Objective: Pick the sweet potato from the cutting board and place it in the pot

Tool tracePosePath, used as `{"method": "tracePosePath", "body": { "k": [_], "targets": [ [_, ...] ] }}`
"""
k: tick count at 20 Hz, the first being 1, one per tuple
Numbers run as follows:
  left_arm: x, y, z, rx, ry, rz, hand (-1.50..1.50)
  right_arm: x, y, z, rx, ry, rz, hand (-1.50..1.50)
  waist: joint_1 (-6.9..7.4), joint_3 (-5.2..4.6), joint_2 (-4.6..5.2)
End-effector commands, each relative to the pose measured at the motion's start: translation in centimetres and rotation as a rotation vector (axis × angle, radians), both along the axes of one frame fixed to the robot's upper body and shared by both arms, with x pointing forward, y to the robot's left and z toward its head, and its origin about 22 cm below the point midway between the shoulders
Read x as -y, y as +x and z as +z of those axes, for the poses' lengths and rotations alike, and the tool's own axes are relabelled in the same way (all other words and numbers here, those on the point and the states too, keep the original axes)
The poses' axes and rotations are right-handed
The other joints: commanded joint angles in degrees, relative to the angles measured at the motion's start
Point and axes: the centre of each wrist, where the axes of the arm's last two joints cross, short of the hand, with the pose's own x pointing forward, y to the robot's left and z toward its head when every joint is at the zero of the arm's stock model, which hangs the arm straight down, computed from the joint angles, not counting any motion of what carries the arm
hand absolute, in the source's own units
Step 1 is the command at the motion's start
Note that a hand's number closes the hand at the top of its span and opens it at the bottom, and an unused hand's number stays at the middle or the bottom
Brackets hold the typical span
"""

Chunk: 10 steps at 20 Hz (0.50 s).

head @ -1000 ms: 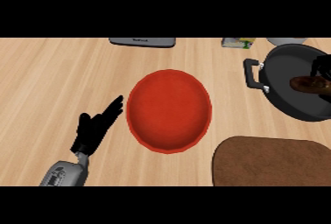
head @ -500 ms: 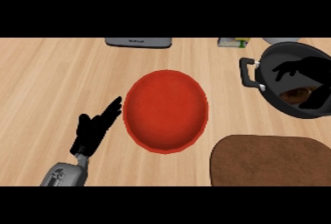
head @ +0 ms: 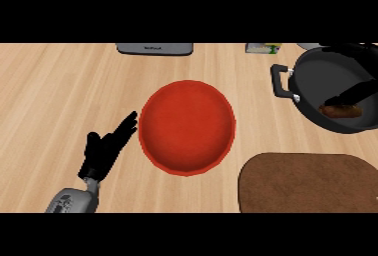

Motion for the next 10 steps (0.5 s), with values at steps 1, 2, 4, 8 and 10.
{"method": "tracePosePath", "body": {
  "k": [1,2,4,8,10],
  "targets": [
    [-0.6,0.4,0.1,0.01,0.013,0.015,0.0,1.5,-0.1,1.8,0.017,0.263,-0.1,-1.5,-0.18,-0.06,0.18],
    [0.3,-0.2,-0.2,0.003,0.006,0.006,0.0,3.2,-0.9,2.8,0.039,0.294,-0.115,-1.5,0.15,0.0,0.27],
    [-0.1,0.0,-0.3,0.011,0.003,0.009,0.0,3.5,-0.8,3.8,0.057,0.351,-0.183,-1.5,0.49,-0.02,0.48],
    [0.1,0.7,0.6,0.021,0.011,-0.021,0.0,6.7,-2.5,5.4,0.075,0.462,-0.216,-1.5,1.24,0.14,1.15],
    [0.0,0.5,0.4,0.017,-0.012,-0.021,0.0,8.5,-3.8,5.9,0.092,0.495,-0.214,-1.5,1.18,0.19,1.29]
  ]
}}
